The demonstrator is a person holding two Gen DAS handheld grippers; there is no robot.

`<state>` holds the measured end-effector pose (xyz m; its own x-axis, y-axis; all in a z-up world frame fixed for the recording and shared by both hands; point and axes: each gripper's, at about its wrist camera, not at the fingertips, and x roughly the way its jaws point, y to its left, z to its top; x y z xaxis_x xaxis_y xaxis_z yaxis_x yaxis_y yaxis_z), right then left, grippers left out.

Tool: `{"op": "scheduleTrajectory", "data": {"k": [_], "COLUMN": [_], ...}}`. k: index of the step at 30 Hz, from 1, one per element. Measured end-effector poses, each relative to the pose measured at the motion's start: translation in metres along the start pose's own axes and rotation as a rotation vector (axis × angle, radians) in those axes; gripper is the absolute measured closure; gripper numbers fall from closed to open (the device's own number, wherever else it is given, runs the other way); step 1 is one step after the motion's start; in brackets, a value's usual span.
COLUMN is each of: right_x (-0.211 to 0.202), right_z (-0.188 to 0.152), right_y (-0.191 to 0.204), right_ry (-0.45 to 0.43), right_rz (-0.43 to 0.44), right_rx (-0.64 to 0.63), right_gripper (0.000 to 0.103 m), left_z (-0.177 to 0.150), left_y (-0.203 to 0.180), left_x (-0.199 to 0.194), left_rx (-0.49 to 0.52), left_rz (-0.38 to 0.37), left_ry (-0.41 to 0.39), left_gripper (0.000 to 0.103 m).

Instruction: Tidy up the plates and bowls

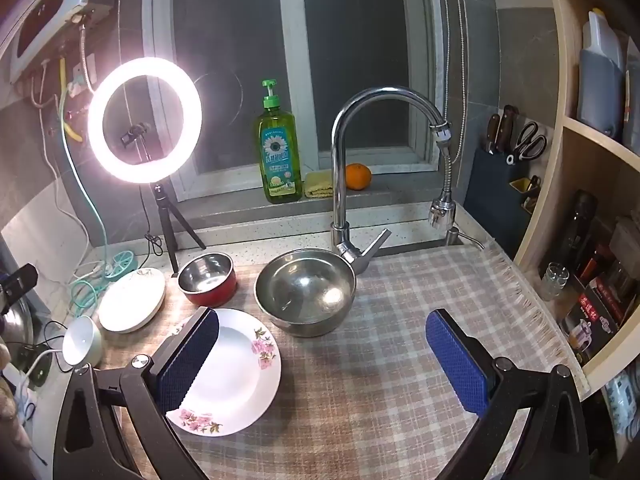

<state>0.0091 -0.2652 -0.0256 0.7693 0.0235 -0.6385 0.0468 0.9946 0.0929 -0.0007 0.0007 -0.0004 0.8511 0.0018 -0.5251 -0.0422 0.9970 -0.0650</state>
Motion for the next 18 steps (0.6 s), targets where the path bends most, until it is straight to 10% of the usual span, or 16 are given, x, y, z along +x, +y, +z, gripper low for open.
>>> {"op": "scheduleTrajectory", "data": {"k": [18], "right_x": [0.006], "right_z": [-0.003], "right_y": [0.006], "right_ry": [0.011], "right_rz": [-0.018], "right_rx": [-0.038], "right_gripper": [0.001], "left_z": [-0.005], "left_y": [0.001], "left_x": [0.002], "left_rx": [-0.011], "left_rz": [0.016], "left_ry": [0.013], "left_gripper": [0.001]}}
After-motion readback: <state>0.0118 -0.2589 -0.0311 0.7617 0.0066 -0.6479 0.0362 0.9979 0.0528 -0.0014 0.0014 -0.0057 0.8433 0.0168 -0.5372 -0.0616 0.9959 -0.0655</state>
